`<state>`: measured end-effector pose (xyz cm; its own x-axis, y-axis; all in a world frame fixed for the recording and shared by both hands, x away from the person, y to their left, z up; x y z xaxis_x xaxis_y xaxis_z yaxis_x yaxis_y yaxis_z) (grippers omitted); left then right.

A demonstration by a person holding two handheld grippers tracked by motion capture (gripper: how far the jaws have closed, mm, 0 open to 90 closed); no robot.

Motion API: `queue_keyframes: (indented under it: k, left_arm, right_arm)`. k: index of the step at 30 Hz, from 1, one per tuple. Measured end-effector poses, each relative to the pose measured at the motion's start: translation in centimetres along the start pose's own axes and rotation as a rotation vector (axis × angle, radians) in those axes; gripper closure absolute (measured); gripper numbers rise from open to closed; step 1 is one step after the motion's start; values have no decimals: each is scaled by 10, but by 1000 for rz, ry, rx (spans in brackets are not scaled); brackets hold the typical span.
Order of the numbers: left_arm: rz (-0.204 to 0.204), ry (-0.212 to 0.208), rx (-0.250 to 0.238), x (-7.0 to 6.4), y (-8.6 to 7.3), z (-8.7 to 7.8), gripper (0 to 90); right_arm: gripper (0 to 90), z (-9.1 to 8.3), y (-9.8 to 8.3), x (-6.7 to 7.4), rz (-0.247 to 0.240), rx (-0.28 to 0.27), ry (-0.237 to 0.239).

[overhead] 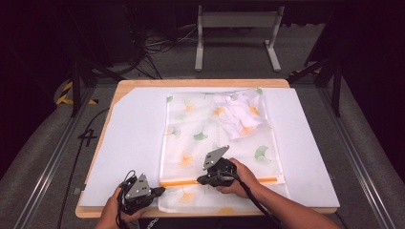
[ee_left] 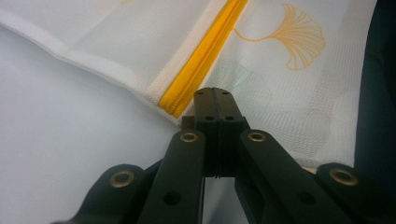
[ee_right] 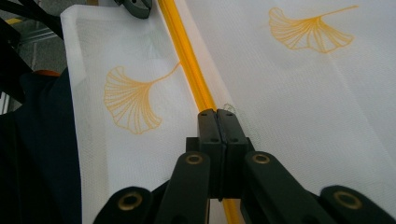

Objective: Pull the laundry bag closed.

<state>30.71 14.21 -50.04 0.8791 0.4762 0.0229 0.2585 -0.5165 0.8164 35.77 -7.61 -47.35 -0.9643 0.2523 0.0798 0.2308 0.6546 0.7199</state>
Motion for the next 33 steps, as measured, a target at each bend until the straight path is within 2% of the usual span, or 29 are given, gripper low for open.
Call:
queue_keyframes:
  k: [17,33]
  left_arm:
    - [0,0,-1,0,0,0,900]
    - [1,-1,-2,0,0,0,900]
  right_arm:
    - [900,-8,-5,-1,2,-4,-6]
    - [900,-19,-16,-6,24,1,-22]
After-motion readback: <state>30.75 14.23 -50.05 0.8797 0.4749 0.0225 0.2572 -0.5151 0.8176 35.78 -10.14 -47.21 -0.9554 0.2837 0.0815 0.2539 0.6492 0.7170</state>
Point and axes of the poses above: each handheld gripper's, and its own axes: z roughly forward along the jaws, y roughly out of its top, x roughly to its left, the point moved 6 cm from there along z, roughly forward along the jaws, and after that the axes turned 7 degrees about -x, right-handed, at the moved point
